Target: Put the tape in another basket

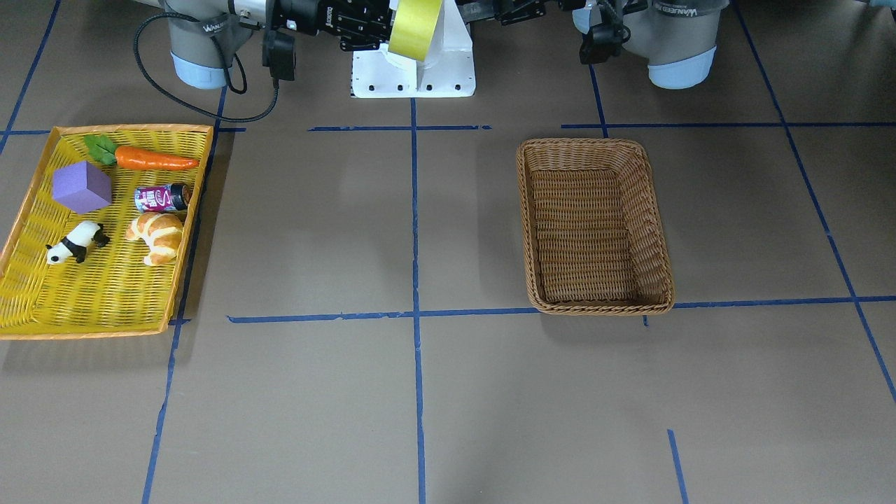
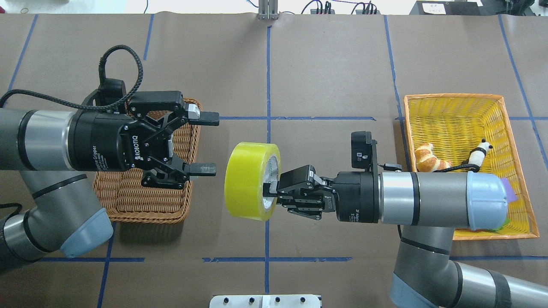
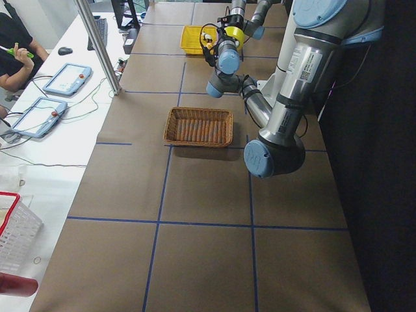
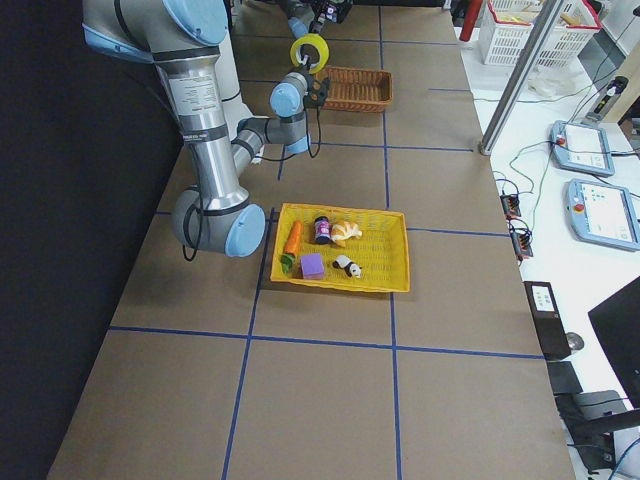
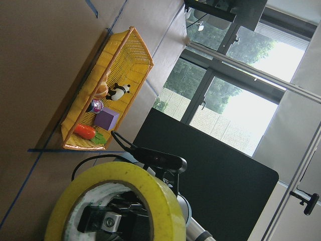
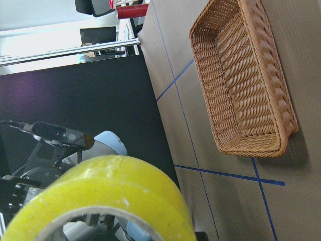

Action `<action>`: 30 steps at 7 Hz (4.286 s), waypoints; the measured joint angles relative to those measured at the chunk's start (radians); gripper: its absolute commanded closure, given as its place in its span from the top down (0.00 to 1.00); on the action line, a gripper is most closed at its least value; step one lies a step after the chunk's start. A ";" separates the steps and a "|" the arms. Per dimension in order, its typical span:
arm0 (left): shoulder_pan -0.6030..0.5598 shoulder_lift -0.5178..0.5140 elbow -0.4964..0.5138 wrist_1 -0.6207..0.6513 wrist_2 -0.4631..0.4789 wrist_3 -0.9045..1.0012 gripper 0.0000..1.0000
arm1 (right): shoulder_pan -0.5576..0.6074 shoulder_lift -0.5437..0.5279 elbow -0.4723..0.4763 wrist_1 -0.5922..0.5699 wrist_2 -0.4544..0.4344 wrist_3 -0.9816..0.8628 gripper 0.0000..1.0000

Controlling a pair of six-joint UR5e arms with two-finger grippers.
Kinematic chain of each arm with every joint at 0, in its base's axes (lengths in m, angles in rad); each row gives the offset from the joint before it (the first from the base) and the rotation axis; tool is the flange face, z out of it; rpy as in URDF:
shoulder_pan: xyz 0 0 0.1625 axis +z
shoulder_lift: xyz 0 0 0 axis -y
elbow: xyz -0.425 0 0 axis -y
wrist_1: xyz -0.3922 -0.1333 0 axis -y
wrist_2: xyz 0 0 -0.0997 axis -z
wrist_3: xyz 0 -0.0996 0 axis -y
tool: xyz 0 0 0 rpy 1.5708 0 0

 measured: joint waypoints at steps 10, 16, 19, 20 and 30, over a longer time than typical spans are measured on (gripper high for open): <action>0.055 -0.017 0.001 0.007 0.039 0.001 0.93 | -0.031 0.059 -0.036 0.000 -0.018 -0.005 0.04; 0.058 -0.016 0.003 0.011 0.035 0.008 0.00 | -0.032 0.060 -0.033 0.011 -0.019 -0.004 0.99; 0.057 -0.012 0.000 0.011 0.030 0.002 0.00 | -0.037 0.059 -0.029 0.012 -0.038 -0.002 0.99; 0.052 -0.008 -0.002 0.010 0.028 0.003 0.00 | -0.037 0.059 -0.028 0.012 -0.040 -0.002 0.99; -0.151 0.018 0.047 0.650 -0.243 0.665 0.00 | 0.457 0.021 0.092 -0.948 0.226 -0.654 1.00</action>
